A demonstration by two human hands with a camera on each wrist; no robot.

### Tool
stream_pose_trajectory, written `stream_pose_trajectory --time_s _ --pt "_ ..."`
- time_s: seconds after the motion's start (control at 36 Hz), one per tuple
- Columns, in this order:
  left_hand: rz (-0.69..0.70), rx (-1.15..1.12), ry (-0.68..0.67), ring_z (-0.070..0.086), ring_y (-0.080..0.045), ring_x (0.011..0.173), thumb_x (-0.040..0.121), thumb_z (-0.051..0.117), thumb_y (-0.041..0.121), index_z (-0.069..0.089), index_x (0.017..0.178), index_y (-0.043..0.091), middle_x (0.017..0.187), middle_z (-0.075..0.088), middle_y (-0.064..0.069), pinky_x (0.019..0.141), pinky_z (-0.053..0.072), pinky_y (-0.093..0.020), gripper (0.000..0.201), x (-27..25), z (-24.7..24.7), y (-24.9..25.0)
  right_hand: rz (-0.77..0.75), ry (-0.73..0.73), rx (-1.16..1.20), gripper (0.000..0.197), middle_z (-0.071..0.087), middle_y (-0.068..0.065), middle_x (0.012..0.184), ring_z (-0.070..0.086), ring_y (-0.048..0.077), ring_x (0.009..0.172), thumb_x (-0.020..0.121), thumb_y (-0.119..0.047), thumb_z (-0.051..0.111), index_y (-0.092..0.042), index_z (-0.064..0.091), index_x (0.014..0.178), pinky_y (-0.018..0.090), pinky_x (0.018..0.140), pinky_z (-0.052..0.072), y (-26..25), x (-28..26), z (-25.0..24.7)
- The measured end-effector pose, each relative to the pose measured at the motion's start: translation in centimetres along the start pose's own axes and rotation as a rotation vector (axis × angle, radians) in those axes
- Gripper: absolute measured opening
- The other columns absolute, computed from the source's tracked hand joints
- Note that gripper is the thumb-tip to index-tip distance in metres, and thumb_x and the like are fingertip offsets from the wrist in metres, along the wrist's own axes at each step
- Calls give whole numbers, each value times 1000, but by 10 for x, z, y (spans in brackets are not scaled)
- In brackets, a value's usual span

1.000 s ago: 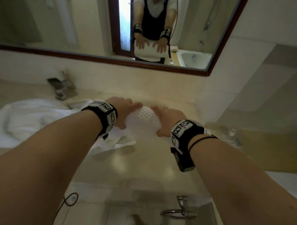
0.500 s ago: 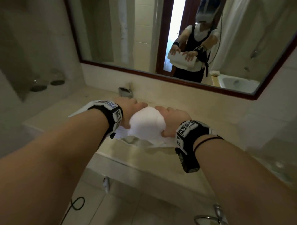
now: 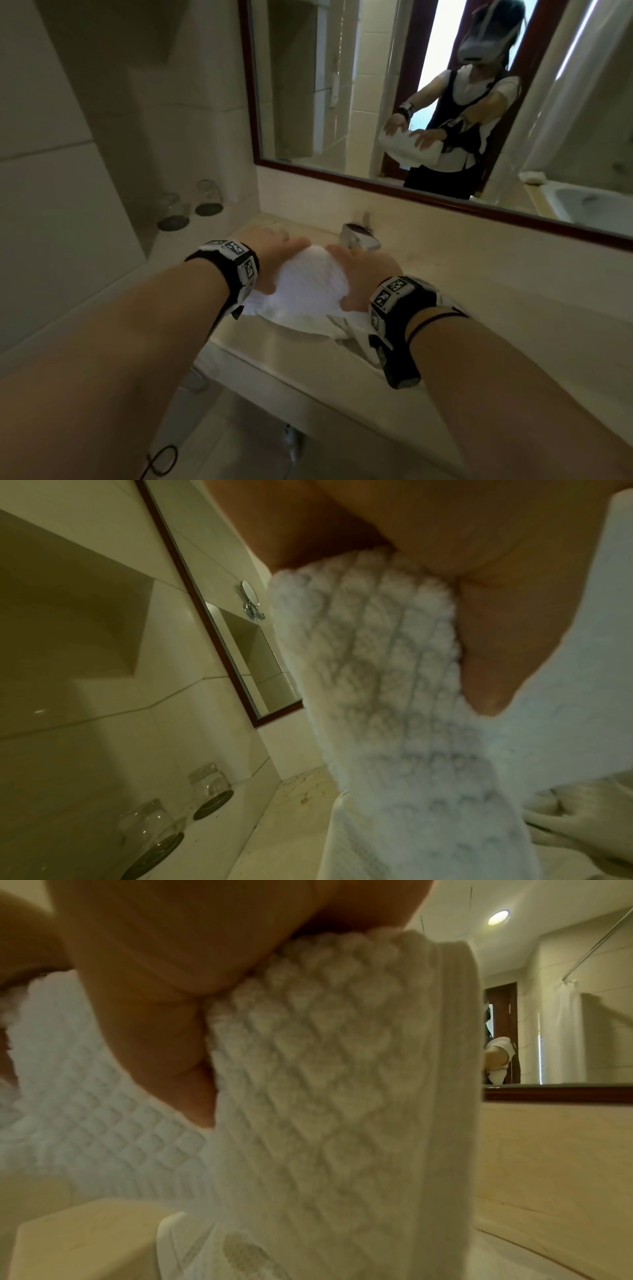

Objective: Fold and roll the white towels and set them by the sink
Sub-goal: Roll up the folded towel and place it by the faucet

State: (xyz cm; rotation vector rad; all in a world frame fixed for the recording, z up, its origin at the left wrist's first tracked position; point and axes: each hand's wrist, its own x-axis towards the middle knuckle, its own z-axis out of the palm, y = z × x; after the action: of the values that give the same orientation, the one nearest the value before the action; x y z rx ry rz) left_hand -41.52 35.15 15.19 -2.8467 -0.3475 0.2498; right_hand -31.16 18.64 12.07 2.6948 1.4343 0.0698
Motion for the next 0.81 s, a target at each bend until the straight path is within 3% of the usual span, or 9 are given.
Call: stream_pose_trajectory --time_s 0.17,0.25,0.36,0.42,0.47,0.53,0.61,0.67,0.81 --pt "17 54 10 51 -23 114 73 65 44 3 144 40 130 43 2 91 44 -33 95 56 19 -34 4 -27 37 97 48 5 129 54 28 109 70 -47 70 -32 9 144 36 81 47 4 60 8" --pt "-2 61 19 48 -23 114 73 67 41 2 145 39 131 39 1 95 44 -34 97 85 24 -50 -9 -24 34 95 46 6 130 55 28 108 72 -46 69 -32 10 144 37 82 49 13 96 12" --pt "-50 46 -10 44 -23 121 72 68 42 2 146 38 136 36 1 99 40 -34 99 128 29 -70 -24 10 11 96 45 6 135 51 28 116 73 -46 68 -30 9 147 39 93 46 23 146 19" --pt "-62 73 -22 46 -22 119 69 71 38 11 146 33 135 39 1 93 39 -29 98 146 28 -79 -20 27 4 96 46 6 134 52 28 114 74 -46 67 -31 7 147 40 93 44 27 168 23" --pt "-64 110 -29 51 -20 114 67 72 30 28 140 26 130 46 2 80 36 -23 86 163 26 -87 -5 37 6 94 44 5 135 51 28 115 75 -43 66 -31 7 148 41 94 42 29 188 28" --pt "-66 111 -38 53 -19 112 69 71 27 36 135 25 128 49 1 76 34 -23 75 182 29 -96 12 43 15 93 43 6 135 49 29 116 76 -41 66 -31 6 147 42 97 40 30 208 34" --pt "-35 93 36 48 -20 116 74 66 38 27 138 30 132 44 0 92 38 -27 75 218 44 -118 50 67 46 91 43 6 134 49 29 115 77 -40 65 -32 6 146 41 98 40 31 241 47" --pt "27 109 108 42 -23 121 80 60 45 15 144 33 138 37 -3 100 34 -32 79 248 58 -135 88 98 58 89 43 7 133 48 29 114 79 -40 62 -32 5 146 41 97 39 34 264 58" --pt "110 122 166 32 -30 132 88 53 39 -1 150 33 149 26 -11 110 23 -41 82 317 85 -165 186 85 37 88 38 8 136 40 32 120 80 -37 59 -33 2 147 43 104 30 43 324 79"
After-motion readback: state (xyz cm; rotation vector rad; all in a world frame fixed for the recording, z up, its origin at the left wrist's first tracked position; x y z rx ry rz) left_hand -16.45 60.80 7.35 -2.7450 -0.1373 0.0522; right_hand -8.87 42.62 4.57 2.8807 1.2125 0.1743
